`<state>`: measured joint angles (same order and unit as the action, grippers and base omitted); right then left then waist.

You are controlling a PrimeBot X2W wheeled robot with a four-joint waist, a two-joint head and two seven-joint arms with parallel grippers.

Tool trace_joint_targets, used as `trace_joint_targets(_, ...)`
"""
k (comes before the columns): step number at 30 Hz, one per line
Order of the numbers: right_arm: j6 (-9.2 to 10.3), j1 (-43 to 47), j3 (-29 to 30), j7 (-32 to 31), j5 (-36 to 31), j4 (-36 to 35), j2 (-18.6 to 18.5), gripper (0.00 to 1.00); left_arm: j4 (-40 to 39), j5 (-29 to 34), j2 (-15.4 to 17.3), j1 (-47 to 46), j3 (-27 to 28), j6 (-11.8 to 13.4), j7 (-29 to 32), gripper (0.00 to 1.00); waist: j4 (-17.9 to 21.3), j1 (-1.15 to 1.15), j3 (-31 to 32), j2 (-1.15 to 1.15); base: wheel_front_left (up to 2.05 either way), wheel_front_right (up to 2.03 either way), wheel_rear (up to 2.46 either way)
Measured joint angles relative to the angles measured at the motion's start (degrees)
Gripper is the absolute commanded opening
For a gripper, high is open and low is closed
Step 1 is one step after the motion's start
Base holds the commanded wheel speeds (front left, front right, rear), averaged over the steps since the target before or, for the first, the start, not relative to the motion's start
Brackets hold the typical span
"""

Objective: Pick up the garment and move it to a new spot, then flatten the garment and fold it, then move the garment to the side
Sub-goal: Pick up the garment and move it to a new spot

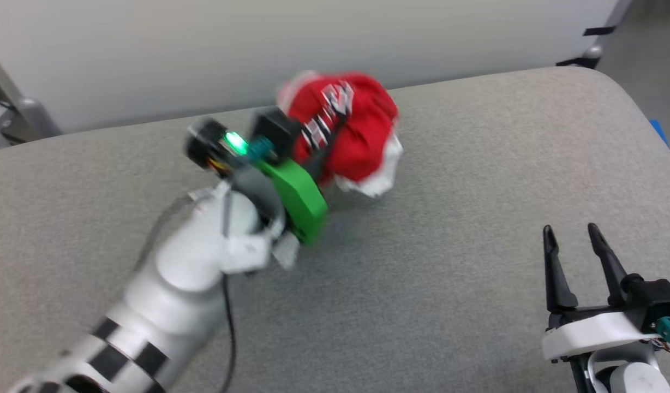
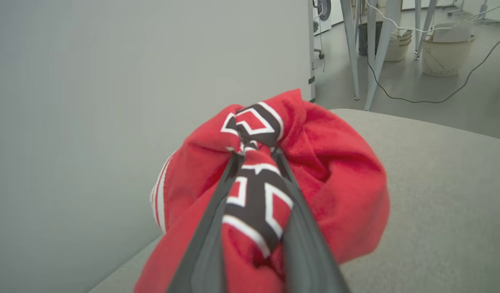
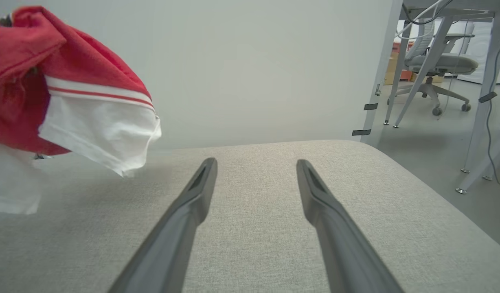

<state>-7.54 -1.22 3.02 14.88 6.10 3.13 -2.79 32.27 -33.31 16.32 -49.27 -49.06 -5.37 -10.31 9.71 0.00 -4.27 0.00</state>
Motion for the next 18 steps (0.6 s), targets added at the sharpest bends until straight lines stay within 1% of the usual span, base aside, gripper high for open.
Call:
trace_joint_targets(3,0.00,0.0,0.8,0.0,0.0,-0.3,0.0,1.00,2.9,1.5,-4.3,4.6,-4.5,0.0,-0.5,0.00,1.4,0.00,-0.5,0.00,0.00,0.00,0.00)
trace_joint_targets(7,0.00,0.0,0.9,0.0,0.0,-0.5,0.0,1.00,7.6,2.7,-9.4,9.9,-9.4,-0.4,-1.0,0.00,2.1,0.00,-1.6,0.00,0.00,0.00,0.00)
trace_joint_targets(10,0.00,0.0,0.5,0.0,0.0,-0.5,0.0,1.00,10.8,2.7,-11.4,12.3,-11.3,-0.5,-1.4,0.00,2.0,0.00,-2.1,0.00,0.00,0.00,0.00)
trace_joint_targets(11,0.00,0.0,0.4,0.0,0.0,-0.5,0.0,1.00,11.7,2.7,-11.7,12.6,-11.7,-0.5,-1.7,0.12,1.8,0.00,-2.2,0.00,0.00,0.00,0.00)
trace_joint_targets(12,0.00,0.0,0.2,0.0,0.0,-0.5,0.0,1.00,12.3,2.7,-12.0,12.9,-11.9,-0.5,-1.9,0.29,1.6,0.00,-2.3,0.00,0.00,0.00,0.00)
trace_joint_targets(13,0.00,0.0,0.0,0.0,0.1,-0.5,0.0,1.00,13.0,2.5,-12.3,13.0,-12.0,-0.5,-2.2,1.00,1.3,0.00,-2.3,0.00,0.00,0.00,0.00)
trace_joint_targets(18,0.00,0.0,-0.2,0.0,0.2,-0.3,0.0,1.00,14.3,2.0,-12.9,13.1,-12.1,-0.5,-3.3,1.00,-0.2,0.00,-2.2,0.00,0.00,0.00,0.00)
